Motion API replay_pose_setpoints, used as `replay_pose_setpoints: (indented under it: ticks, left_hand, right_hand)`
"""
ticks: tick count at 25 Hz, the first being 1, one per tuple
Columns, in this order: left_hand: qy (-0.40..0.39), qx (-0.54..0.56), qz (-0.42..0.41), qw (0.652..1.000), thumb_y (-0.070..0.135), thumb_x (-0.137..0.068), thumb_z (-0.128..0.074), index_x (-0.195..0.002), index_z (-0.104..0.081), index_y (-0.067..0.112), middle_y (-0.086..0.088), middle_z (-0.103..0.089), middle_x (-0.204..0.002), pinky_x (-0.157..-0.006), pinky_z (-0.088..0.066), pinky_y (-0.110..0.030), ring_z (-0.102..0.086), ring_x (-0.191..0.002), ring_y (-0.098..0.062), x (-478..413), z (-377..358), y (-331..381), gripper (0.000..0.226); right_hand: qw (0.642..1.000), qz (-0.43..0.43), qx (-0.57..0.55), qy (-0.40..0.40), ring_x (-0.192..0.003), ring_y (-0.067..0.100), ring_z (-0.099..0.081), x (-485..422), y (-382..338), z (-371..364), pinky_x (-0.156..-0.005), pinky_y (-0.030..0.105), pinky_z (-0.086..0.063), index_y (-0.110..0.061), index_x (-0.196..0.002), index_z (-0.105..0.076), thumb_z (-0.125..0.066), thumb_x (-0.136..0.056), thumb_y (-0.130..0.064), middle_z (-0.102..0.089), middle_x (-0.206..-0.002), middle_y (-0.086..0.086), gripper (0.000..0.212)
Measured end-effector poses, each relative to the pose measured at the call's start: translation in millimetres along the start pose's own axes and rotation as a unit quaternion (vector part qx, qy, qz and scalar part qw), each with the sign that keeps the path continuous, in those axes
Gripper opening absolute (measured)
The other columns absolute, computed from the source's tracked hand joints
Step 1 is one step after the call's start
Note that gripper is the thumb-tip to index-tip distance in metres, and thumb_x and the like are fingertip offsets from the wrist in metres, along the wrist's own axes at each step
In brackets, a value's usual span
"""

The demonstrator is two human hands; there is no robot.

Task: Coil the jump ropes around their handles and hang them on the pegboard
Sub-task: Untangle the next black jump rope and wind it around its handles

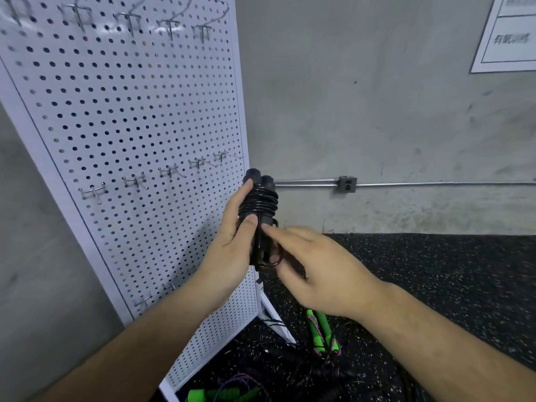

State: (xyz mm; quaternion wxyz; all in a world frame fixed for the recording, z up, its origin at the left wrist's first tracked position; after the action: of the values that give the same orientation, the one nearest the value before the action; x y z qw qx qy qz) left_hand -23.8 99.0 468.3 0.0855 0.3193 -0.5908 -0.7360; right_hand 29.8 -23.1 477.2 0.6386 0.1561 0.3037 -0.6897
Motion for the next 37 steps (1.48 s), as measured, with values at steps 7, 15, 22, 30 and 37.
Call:
replay_pose_setpoints:
  ticks: [7, 15, 22, 30, 37]
  left_hand:
    - [-0.038, 0.108, 0.072, 0.991, 0.02, -0.11, -0.036, -0.133, -0.05, 0.06, -0.003, -0.074, -0.117, -0.083, -0.058, -0.04, -0.071, -0.101, -0.024, -0.5, 2.2, -7.8, 0.049]
    - [-0.079, 0.16, 0.106, 0.978, 0.019, -0.11, -0.036, -0.134, -0.053, 0.057, -0.014, -0.071, -0.116, -0.062, -0.059, -0.046, -0.069, -0.085, -0.029, 2.6, -1.2, -8.8, 0.048]
    - [-0.084, 0.178, 0.106, 0.975, 0.019, -0.109, -0.034, -0.133, -0.053, 0.057, -0.017, -0.07, -0.119, -0.057, -0.058, -0.042, -0.07, -0.077, -0.026, 0.8, -8.5, -7.2, 0.048]
    - [-0.142, 0.212, 0.086, 0.963, 0.013, -0.095, -0.044, -0.14, -0.051, 0.051, -0.017, -0.065, -0.131, -0.059, -0.056, -0.041, -0.068, -0.081, -0.029, 2.6, -21.1, -7.3, 0.059]
    - [-0.156, 0.235, 0.087, 0.955, 0.012, -0.087, -0.051, -0.143, -0.049, 0.048, -0.016, -0.064, -0.132, -0.062, -0.056, -0.043, -0.066, -0.086, -0.031, 3.7, -23.8, -12.9, 0.067]
  right_hand:
    - [0.986, 0.127, 0.107, 0.033, -0.082, 0.015, -0.06, -8.7, -11.6, 11.7, -0.073, 0.032, -0.054, -0.011, -0.124, -0.068, -0.066, -0.092, -0.03, -0.071, -0.09, -0.004, 0.038]
    - [0.973, -0.116, -0.181, 0.082, -0.085, 0.005, -0.066, -3.8, 17.3, 30.3, -0.073, 0.015, -0.047, -0.029, -0.106, -0.079, -0.084, -0.08, -0.023, -0.072, -0.087, -0.018, 0.027]
    - [0.991, -0.133, 0.005, 0.013, -0.073, 0.004, -0.049, -8.3, 17.0, 24.6, -0.07, 0.031, -0.048, -0.017, -0.082, -0.079, -0.08, -0.083, -0.026, -0.06, -0.077, -0.009, 0.01]
    - [0.971, -0.23, -0.062, 0.01, -0.074, -0.002, -0.054, -1.4, 24.7, 32.0, -0.063, 0.021, -0.041, -0.022, -0.076, -0.077, -0.083, -0.079, -0.033, -0.058, -0.071, -0.015, 0.013]
    - [0.939, -0.32, -0.115, 0.044, -0.069, 0.005, -0.063, 7.1, 32.2, 32.4, -0.065, 0.026, -0.05, -0.036, -0.065, -0.072, -0.086, -0.074, -0.04, -0.069, -0.074, -0.013, 0.018]
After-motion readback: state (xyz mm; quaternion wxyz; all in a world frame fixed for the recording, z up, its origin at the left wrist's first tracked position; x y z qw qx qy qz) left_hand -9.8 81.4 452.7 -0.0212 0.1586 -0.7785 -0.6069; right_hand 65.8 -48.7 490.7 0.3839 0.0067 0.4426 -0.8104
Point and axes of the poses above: each hand's wrist, its own x-axis away from the middle knuckle, its own z-axis out of the back of the hand, y = z × x, the point moved 7 cm from there along -x, towards the middle knuckle
